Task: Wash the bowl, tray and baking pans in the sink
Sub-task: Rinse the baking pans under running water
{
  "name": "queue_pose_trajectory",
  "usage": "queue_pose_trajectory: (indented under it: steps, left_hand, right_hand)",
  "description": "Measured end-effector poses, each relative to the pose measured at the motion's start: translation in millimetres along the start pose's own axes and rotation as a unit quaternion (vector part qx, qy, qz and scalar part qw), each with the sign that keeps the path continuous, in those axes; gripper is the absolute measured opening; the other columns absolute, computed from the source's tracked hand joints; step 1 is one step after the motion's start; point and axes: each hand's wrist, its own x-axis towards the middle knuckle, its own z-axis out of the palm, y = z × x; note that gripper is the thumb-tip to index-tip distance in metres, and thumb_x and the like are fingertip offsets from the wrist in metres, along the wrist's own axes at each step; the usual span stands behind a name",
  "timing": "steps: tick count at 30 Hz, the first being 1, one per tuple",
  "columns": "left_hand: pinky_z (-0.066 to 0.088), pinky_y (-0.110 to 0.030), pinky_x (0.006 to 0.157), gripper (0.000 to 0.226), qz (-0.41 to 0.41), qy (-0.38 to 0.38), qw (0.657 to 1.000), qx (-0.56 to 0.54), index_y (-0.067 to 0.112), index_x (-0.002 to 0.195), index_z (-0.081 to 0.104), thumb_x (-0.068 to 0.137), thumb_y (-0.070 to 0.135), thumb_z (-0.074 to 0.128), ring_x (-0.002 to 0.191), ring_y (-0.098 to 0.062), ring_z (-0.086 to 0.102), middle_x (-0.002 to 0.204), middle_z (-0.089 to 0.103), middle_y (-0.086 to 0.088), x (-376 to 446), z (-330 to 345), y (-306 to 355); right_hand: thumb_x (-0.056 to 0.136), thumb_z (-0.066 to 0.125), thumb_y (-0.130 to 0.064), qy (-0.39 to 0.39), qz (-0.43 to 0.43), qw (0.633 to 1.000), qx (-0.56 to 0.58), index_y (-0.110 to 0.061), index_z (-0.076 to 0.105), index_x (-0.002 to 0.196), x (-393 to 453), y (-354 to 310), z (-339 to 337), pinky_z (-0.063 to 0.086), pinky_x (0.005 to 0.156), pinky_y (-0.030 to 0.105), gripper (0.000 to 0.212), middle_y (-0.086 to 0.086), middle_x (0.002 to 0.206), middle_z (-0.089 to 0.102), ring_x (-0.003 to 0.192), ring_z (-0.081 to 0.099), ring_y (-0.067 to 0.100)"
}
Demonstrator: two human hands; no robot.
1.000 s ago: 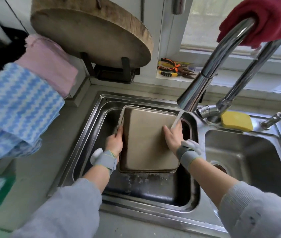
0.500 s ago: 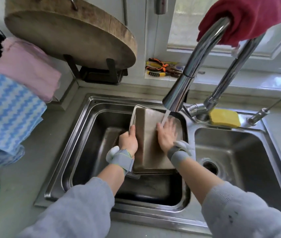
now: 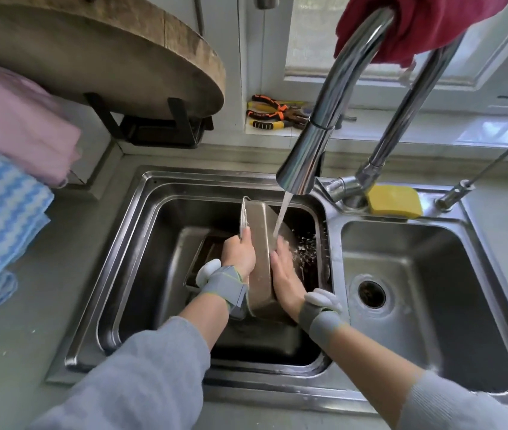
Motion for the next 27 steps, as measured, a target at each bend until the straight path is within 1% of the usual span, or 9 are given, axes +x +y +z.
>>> queue_pose_trajectory:
  steps: [3, 6, 10, 14, 16, 19, 21, 24, 27]
  left_hand:
    - [0.042, -0.035, 0.101, 0.060, 0.016, -0.045, 0.999, -0.002, 0.002, 0.122, 0.058, 0.099, 0.050, 0.028, 0.113, -0.030, 0.057, 0.121, 0.062, -0.013, -7, 13, 1]
    - [0.037, -0.028, 0.100, 0.061, 0.051, -0.095, 0.994, 0.000, 0.007, 0.130, 0.054, 0.099, 0.051, 0.026, 0.121, -0.024, 0.052, 0.127, 0.059, -0.009, -18, 24, 9]
    - [0.039, -0.038, 0.107, 0.069, 0.029, -0.110, 0.991, -0.066, 0.013, 0.129, 0.057, 0.094, 0.062, 0.023, 0.119, -0.024, 0.055, 0.124, 0.062, -0.009, -14, 25, 28]
    - [0.044, -0.040, 0.104, 0.068, -0.029, -0.057, 0.990, -0.126, 0.003, 0.129, 0.052, 0.096, 0.057, 0.026, 0.113, -0.029, 0.058, 0.122, 0.062, -0.015, 3, 15, 31]
    - [0.043, -0.036, 0.103, 0.065, -0.038, -0.042, 0.989, -0.139, 0.001, 0.131, 0.050, 0.098, 0.053, 0.027, 0.114, -0.029, 0.057, 0.126, 0.060, -0.014, 2, 15, 29]
    - [0.043, -0.038, 0.103, 0.062, -0.045, -0.057, 0.985, -0.158, 0.002, 0.129, 0.052, 0.099, 0.051, 0.028, 0.116, -0.028, 0.057, 0.124, 0.060, -0.015, -2, 20, 32]
    - [0.044, -0.035, 0.101, 0.062, -0.050, -0.033, 0.984, -0.168, 0.000, 0.126, 0.054, 0.099, 0.049, 0.029, 0.115, -0.028, 0.057, 0.122, 0.061, -0.015, 0, 17, 34]
    - [0.046, -0.036, 0.099, 0.059, -0.085, 0.028, 0.975, -0.203, -0.005, 0.126, 0.051, 0.100, 0.044, 0.031, 0.112, -0.031, 0.058, 0.125, 0.059, -0.016, 14, 2, 26]
    - [0.044, -0.042, 0.103, 0.055, -0.143, 0.091, 0.961, -0.219, -0.006, 0.129, 0.047, 0.101, 0.038, 0.031, 0.117, -0.036, 0.055, 0.133, 0.053, -0.018, 24, -11, 9]
  right_hand:
    - [0.104, 0.025, -0.040, 0.007, 0.008, 1.000, 0.008, -0.030, 0.009, 0.153, 30, -2, -31, 0.001, 0.119, 0.030, 0.053, -0.004, 0.161, 0.000, 0.148, 0.001, 0.013]
    - [0.102, 0.031, -0.039, 0.024, -0.018, 0.999, -0.020, -0.031, 0.014, 0.153, 66, -25, -54, 0.005, 0.120, 0.032, 0.053, -0.001, 0.161, 0.010, 0.149, 0.004, 0.017]
    - [0.102, 0.035, -0.025, 0.006, -0.118, 0.982, -0.148, -0.032, 0.016, 0.152, 44, -30, -37, 0.004, 0.118, 0.030, 0.053, 0.008, 0.161, -0.005, 0.148, -0.007, 0.025]
    - [0.103, 0.036, -0.024, -0.063, -0.182, 0.966, -0.174, -0.042, 0.015, 0.150, -15, 4, -30, 0.004, 0.115, 0.020, 0.054, 0.002, 0.160, -0.014, 0.147, -0.009, 0.012]
    - [0.103, 0.035, -0.025, -0.089, -0.161, 0.969, -0.167, -0.042, 0.014, 0.150, -3, 0, -37, 0.006, 0.115, 0.020, 0.054, 0.001, 0.161, -0.003, 0.148, -0.002, 0.014]
    - [0.103, 0.035, -0.028, -0.015, -0.100, 0.987, -0.124, -0.029, 0.014, 0.152, 38, -35, -36, 0.021, 0.116, 0.030, 0.054, 0.007, 0.156, 0.026, 0.145, 0.023, 0.024]
    - [0.102, 0.038, -0.028, 0.006, -0.087, 0.986, -0.144, -0.024, 0.017, 0.152, 46, -53, -27, 0.026, 0.110, 0.031, 0.055, 0.012, 0.153, 0.031, 0.140, 0.032, 0.028]
    - [0.100, 0.041, -0.028, -0.012, -0.155, 0.963, -0.221, -0.029, 0.031, 0.148, 18, -42, -12, 0.026, 0.110, 0.029, 0.049, 0.010, 0.157, 0.022, 0.142, 0.027, 0.027]
    - [0.099, 0.038, -0.038, 0.004, -0.172, 0.964, -0.205, -0.026, 0.030, 0.148, -5, -18, -9, 0.014, 0.115, 0.026, 0.051, 0.008, 0.157, 0.023, 0.145, 0.020, 0.023]
